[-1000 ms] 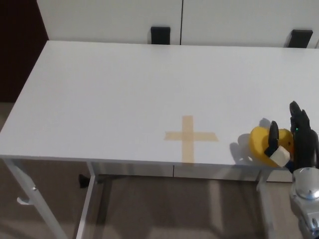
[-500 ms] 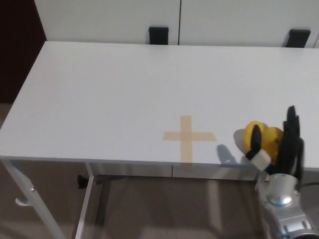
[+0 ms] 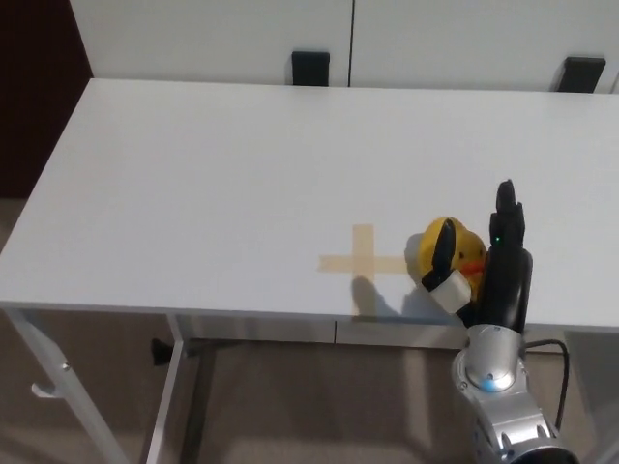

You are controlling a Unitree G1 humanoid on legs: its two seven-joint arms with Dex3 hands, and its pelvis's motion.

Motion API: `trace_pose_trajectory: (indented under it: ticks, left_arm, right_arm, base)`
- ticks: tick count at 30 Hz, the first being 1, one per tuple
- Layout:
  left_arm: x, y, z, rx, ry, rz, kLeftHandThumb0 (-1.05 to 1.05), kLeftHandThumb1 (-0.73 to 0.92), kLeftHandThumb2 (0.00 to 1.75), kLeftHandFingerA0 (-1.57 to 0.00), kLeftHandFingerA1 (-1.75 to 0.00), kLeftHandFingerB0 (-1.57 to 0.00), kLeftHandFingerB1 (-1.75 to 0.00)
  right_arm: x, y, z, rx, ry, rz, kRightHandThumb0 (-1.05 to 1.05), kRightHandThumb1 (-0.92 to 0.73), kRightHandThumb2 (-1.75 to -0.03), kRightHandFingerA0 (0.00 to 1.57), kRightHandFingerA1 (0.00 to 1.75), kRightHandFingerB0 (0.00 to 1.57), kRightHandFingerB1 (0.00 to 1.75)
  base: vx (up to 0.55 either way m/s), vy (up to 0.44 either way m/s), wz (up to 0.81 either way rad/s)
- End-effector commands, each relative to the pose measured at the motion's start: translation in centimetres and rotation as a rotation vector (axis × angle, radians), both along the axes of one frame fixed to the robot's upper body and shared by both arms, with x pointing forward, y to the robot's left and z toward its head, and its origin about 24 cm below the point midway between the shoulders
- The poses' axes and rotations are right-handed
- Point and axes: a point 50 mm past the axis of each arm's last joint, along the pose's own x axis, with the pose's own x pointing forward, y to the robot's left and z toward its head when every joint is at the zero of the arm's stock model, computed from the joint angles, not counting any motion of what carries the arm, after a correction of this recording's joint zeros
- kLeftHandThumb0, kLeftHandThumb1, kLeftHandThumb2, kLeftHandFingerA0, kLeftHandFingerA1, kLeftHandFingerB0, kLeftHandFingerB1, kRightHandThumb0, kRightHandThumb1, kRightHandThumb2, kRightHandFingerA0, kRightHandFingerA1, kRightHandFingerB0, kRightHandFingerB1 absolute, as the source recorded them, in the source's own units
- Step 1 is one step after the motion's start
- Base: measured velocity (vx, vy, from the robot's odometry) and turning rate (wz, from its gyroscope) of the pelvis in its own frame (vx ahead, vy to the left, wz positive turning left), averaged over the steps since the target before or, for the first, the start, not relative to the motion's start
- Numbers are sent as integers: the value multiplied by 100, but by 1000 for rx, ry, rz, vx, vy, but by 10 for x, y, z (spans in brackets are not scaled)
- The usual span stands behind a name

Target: The robot uses its right hand to push the yellow duck toy to the center of the white desk.

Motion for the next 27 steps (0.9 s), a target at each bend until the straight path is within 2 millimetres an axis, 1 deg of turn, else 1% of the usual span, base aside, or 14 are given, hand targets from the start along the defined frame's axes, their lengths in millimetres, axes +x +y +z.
trace_pose_trajectory:
  ticks: [1, 3, 4, 5, 11, 12, 14, 16, 17, 23, 24, 25, 26, 27]
  left_arm:
    - [0, 1, 1, 13, 1, -20, 9, -46, 118, -149, -86, -152, -86]
    - [0, 1, 1, 12, -1, -22, 9, -46, 118, -149, -86, -152, -86]
    - [0, 2, 1, 13, 0, -24, 12, -54, 126, -148, -82, -146, -82]
    - [1, 2, 1, 15, 2, -20, 12, -46, 125, -152, -84, -148, -84]
    - [2, 2, 1, 17, -2, -11, 17, -47, 125, -146, -83, -148, -85]
    - [2, 2, 2, 14, -3, -8, 21, -49, 134, -148, -84, -146, -81]
    - [3, 2, 2, 15, -4, -5, 20, -51, 134, -147, -85, -143, -82]
    - [3, 2, 2, 20, -3, -8, 20, -51, 134, -147, -85, -143, -82]
    - [4, 2, 2, 21, -3, -5, 17, -46, 126, -147, -85, -149, -85]
    - [5, 1, 2, 10, -5, -4, 19, -43, 128, -152, -85, -144, -83]
    - [5, 1, 2, 13, -3, -6, 19, -33, 122, -147, -91, -149, -91]
    - [5, 1, 2, 16, -1, -7, 19, -33, 122, -147, -91, -149, -91]
    - [6, 1, 2, 17, 0, -10, 19, -39, 124, -148, -86, -151, -87]
    - [6, 1, 2, 18, 1, -12, 19, -39, 124, -148, -86, -151, -87]
  right_arm:
    - [1, 2, -2, 61, 26, 174, -105, -85, -113, 0, 11, 0, 5]
    - [2, 3, -2, 59, 35, 191, -105, -85, -113, 0, 11, 0, 5]
    - [2, 3, -1, 60, 46, 212, -105, -84, -112, 0, 12, 0, 6]
    - [3, 1, -2, 58, 54, 221, -105, -84, -112, 0, 11, 0, 5]
    - [2, -2, -5, 63, 79, 220, -105, -82, -112, 0, 10, 0, 3]
    - [1, -2, -6, 66, 88, 218, -105, -83, -111, 0, 11, 0, 4]
    - [0, -3, -9, 70, 106, 224, -101, -83, -114, 0, 14, 0, 11]
    - [-1, -3, -10, 69, 116, 234, -101, -83, -114, 0, 14, 0, 11]
    - [-1, -3, -10, 73, 123, 239, -99, -83, -113, 0, 13, 0, 10]
    - [-4, 3, -16, 76, 172, 281, -98, -83, -116, 0, 7, 0, 7]
    - [-4, 5, -16, 75, 177, 292, -83, -71, -98, 0, 11, 0, 5]
    - [-5, 7, -16, 75, 180, 300, -83, -71, -98, 0, 11, 0, 5]
    - [-5, 9, -16, 75, 182, 310, -80, -89, -81, 0, 2, 0, 3]
    - [-5, 10, -16, 75, 183, 316, -80, -89, -81, 0, 2, 0, 3]
  base:
    - [0, 0, 0]
    - [0, 0, 0]
    - [0, 0, 0]
    - [0, 0, 0]
    - [0, 0, 0]
    - [0, 0, 0]
    - [0, 0, 0]
    - [0, 0, 0]
    - [0, 0, 0]
    - [0, 0, 0]
    - [0, 0, 0]
    - [0, 0, 0]
    - [0, 0, 0]
    - [0, 0, 0]
